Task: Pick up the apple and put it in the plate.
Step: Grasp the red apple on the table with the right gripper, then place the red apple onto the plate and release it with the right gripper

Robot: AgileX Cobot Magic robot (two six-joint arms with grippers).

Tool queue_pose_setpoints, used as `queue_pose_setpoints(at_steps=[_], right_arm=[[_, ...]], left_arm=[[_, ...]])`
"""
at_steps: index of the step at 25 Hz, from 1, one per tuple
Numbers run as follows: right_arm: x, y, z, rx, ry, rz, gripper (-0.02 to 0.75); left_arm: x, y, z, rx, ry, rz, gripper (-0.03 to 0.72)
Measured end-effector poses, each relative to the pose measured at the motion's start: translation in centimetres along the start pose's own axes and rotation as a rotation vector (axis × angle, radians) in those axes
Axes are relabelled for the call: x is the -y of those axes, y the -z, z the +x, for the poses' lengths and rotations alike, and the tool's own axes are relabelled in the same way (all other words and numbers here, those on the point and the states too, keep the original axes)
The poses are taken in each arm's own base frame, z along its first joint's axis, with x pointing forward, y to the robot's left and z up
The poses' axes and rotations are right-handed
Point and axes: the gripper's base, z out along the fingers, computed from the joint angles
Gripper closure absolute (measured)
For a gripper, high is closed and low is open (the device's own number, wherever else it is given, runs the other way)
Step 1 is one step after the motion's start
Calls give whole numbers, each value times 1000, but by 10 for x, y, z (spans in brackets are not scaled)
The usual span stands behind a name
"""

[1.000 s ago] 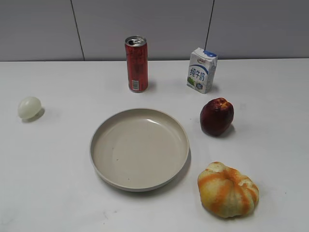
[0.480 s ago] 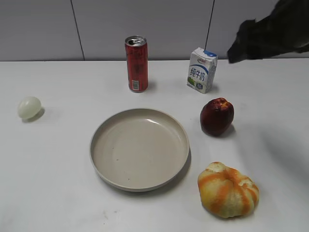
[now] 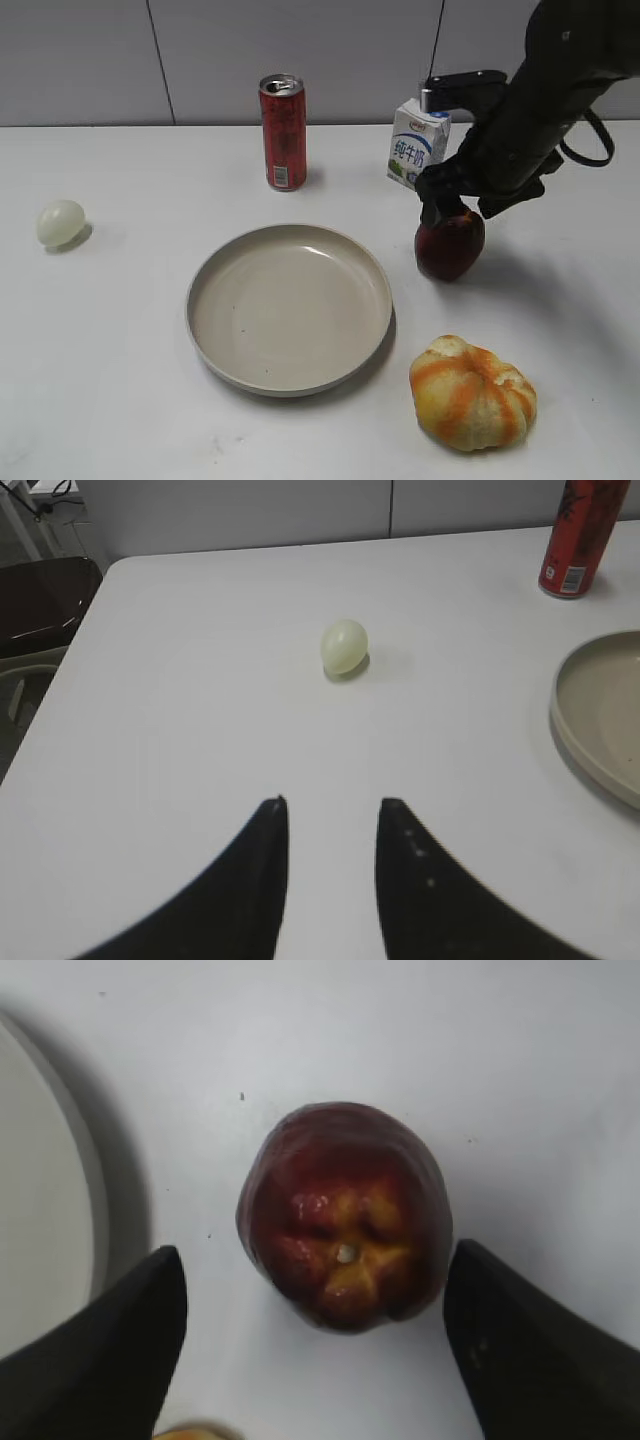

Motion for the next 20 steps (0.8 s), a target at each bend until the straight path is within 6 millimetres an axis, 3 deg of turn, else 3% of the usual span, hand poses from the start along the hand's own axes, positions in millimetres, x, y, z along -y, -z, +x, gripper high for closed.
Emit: queue_pose_setpoints(at_steps=[6, 13, 16, 20], right_arm=[[2, -16, 0, -11, 12, 13, 164], [3, -11, -6, -30, 42, 33, 197], [1, 4, -16, -49, 43, 32, 197], [-8, 49, -37, -23, 5, -32, 197]], left_arm=[[0, 0, 0, 0, 0, 0, 449], [0, 0, 0, 0, 0, 0, 449], [0, 0, 0, 0, 0, 0, 449], [0, 0, 0, 0, 0, 0, 449]])
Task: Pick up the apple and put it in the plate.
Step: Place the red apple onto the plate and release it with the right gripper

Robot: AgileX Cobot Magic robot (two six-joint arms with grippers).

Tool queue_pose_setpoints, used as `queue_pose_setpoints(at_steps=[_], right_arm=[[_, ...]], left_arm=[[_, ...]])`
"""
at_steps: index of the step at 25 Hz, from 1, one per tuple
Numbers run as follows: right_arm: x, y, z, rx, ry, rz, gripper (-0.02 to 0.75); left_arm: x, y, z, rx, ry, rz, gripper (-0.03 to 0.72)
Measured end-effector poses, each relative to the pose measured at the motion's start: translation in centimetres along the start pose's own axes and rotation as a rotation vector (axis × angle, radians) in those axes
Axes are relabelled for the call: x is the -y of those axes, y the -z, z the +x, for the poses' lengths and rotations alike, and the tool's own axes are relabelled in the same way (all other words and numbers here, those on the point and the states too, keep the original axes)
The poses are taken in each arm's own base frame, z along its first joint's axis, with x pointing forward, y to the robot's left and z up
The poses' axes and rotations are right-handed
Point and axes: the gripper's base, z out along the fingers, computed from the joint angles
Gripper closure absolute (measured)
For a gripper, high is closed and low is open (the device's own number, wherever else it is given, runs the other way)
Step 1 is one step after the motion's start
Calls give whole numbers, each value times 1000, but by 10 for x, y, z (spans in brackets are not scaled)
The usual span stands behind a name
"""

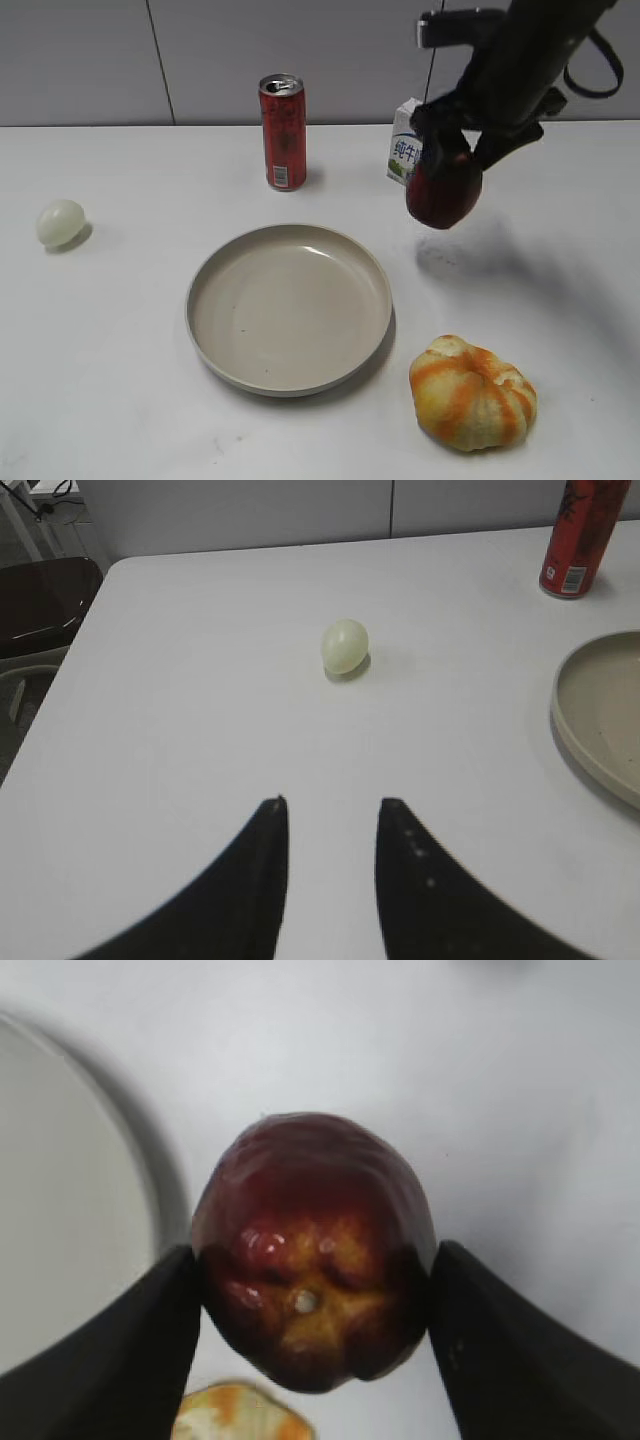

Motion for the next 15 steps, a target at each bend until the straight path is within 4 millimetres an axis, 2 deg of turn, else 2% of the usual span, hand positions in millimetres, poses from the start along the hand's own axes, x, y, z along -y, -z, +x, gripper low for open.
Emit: queue_pose_setpoints(at_steps=[3, 6, 8, 12, 15], right_arm=[[-17, 24, -6, 13, -3, -71, 197], [-42, 31, -3, -6, 53, -110, 197], [-73, 27, 3, -32, 129, -135, 197], [-108, 19, 9, -21, 209, -161, 197], [-131, 3, 12, -12, 256, -176, 197]], left_arm=[[0, 0, 0, 0, 0, 0, 449], [0, 0, 0, 0, 0, 0, 449], [0, 0, 0, 0, 0, 0, 449], [0, 0, 0, 0, 0, 0, 449], [0, 0, 0, 0, 0, 0, 449]])
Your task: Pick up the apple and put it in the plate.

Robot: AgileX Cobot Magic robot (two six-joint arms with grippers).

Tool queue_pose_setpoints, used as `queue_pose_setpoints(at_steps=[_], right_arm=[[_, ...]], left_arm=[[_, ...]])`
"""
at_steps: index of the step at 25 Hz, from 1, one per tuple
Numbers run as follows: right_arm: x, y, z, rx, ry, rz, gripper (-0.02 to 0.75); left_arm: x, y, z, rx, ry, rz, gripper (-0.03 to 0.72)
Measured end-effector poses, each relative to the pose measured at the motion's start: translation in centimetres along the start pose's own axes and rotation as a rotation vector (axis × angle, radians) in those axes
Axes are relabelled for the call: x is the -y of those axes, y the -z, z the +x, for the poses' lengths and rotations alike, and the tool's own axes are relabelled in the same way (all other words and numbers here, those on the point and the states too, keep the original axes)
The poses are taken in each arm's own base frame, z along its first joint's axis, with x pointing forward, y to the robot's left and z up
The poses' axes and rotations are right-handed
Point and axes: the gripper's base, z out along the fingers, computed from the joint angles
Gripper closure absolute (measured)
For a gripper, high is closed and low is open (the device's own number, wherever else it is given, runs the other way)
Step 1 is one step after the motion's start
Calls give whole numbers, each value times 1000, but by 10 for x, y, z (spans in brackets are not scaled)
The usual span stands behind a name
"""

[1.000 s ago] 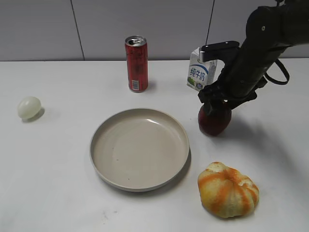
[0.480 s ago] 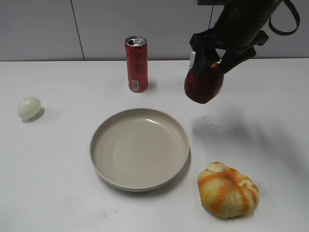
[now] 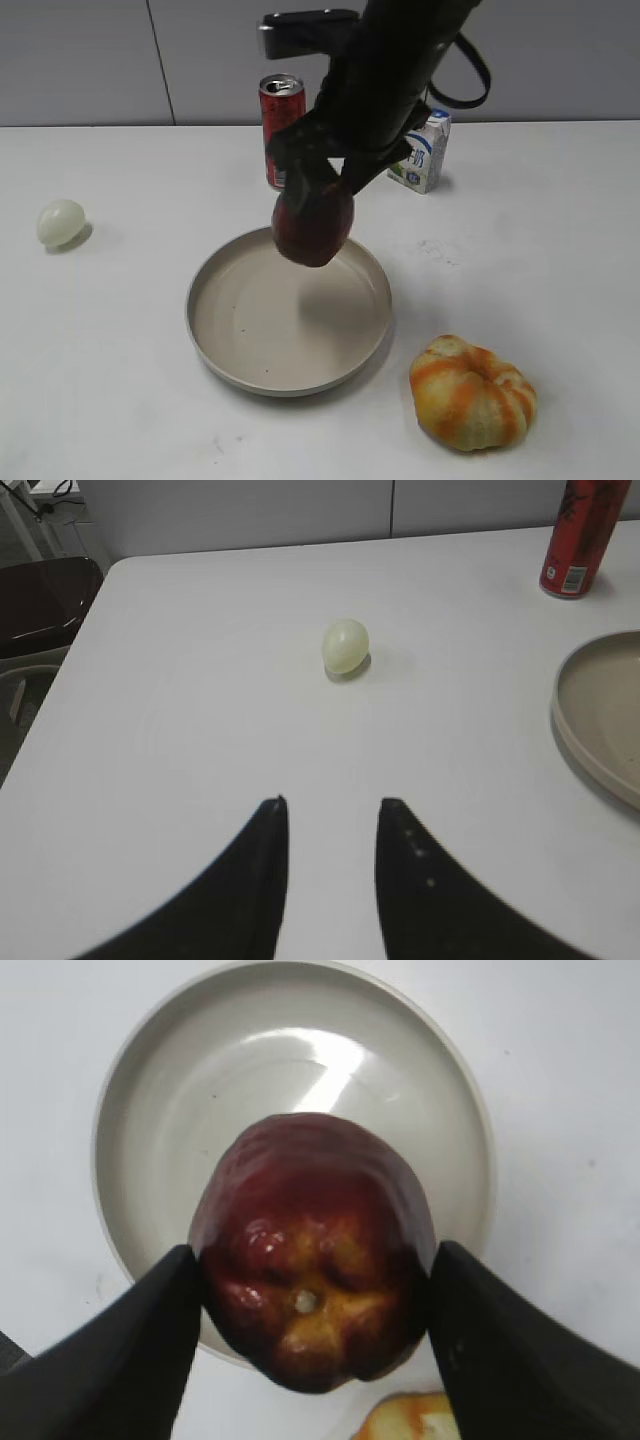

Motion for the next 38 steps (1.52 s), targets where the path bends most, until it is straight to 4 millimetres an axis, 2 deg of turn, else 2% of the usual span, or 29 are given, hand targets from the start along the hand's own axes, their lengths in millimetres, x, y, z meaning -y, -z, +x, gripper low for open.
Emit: queue_pose_setpoints(at_steps=[5, 9, 13, 17, 21, 25, 28, 32, 35, 38], right_arm=[[-13, -44, 2, -56, 35, 0, 197], [-7, -73, 5, -92, 48, 28, 197], [-5, -80, 6, -100, 54, 39, 155], [-8, -72, -1, -98, 61, 35, 68], [-13, -41, -20, -111, 93, 51, 59], [-8, 8, -45, -14, 99, 159, 59], [5, 49, -48, 67, 58, 188, 60], [43, 103, -36, 148, -38, 236, 69], [77, 130, -14, 156, -136, 279, 73], [106, 147, 16, 140, -243, 317, 83]], left_arm=[[0, 0, 0, 0, 0, 0, 449], [0, 0, 0, 0, 0, 0, 449], [0, 0, 0, 0, 0, 0, 449], [0, 0, 0, 0, 0, 0, 449], [0, 0, 0, 0, 0, 0, 449], [0, 0, 0, 0, 0, 0, 449], [0, 0, 0, 0, -1, -1, 449], [0, 0, 0, 0, -1, -1, 449], [0, 0, 0, 0, -1, -1, 449], [0, 0, 0, 0, -1, -1, 449]])
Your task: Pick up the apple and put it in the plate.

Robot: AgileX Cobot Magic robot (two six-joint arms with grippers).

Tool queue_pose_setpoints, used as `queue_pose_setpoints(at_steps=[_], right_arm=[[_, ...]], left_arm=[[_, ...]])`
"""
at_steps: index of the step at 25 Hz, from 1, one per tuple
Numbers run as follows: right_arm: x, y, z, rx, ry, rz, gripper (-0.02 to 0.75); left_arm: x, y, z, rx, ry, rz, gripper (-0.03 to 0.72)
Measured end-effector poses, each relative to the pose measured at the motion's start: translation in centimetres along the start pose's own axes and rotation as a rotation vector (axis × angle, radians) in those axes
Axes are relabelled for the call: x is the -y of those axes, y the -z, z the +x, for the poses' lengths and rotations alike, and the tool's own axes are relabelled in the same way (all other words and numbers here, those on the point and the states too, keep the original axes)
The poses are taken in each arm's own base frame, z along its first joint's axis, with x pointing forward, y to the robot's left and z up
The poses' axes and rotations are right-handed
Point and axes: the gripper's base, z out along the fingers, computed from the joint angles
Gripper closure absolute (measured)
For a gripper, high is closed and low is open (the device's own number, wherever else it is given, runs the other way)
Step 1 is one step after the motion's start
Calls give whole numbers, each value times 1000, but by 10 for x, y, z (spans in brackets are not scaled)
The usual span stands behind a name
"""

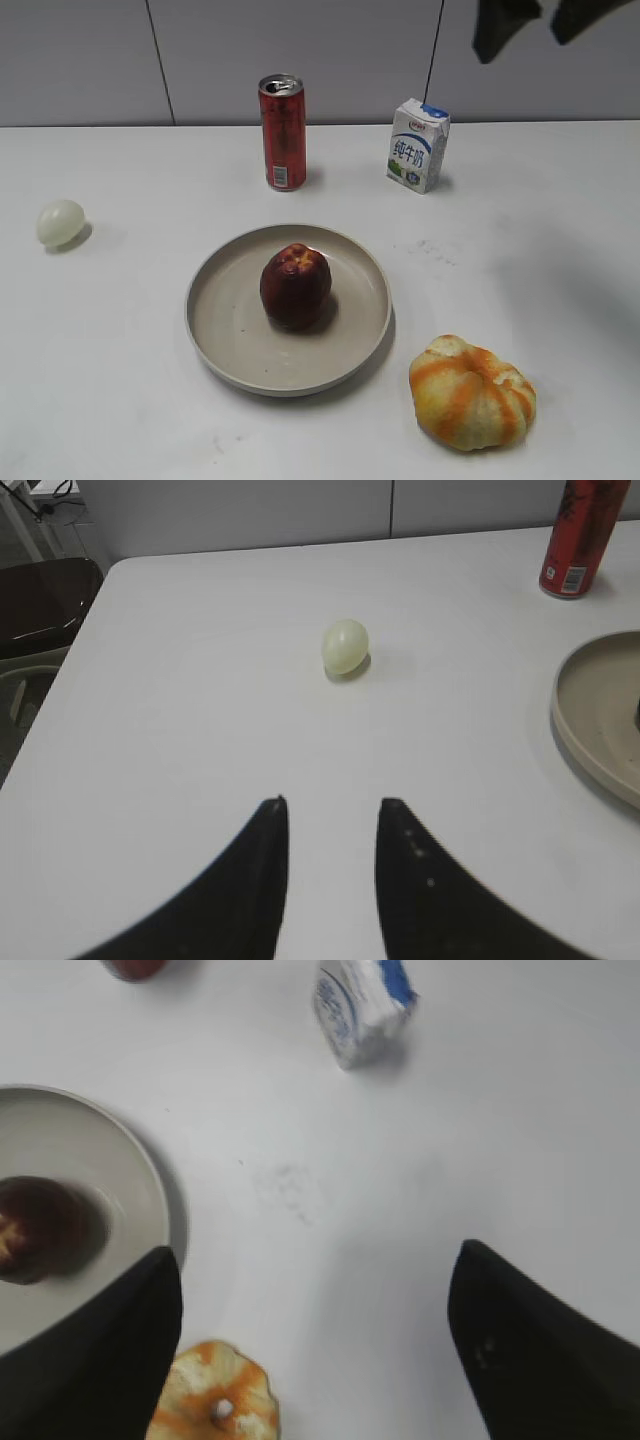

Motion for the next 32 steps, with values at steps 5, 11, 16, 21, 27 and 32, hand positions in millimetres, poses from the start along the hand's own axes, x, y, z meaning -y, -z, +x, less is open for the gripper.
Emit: queue_pose_setpoints(at_steps=[5, 11, 16, 21, 27, 32], right_arm=[[32, 15, 57, -79, -109, 44, 101], [27, 51, 139, -63, -152, 23, 128], [24, 79, 204, 60, -157, 13, 143], [21, 100, 263, 242, -157, 7, 144], [19, 101, 322, 420, -104, 13, 144], [16, 79, 346, 429, -74, 4, 144]], left_arm=[[0, 0, 0, 0, 0, 0, 449], [0, 0, 0, 0, 0, 0, 449], [0, 0, 0, 0, 0, 0, 449], [0, 0, 0, 0, 0, 0, 449], [0, 0, 0, 0, 0, 0, 449], [0, 0, 0, 0, 0, 0, 449]])
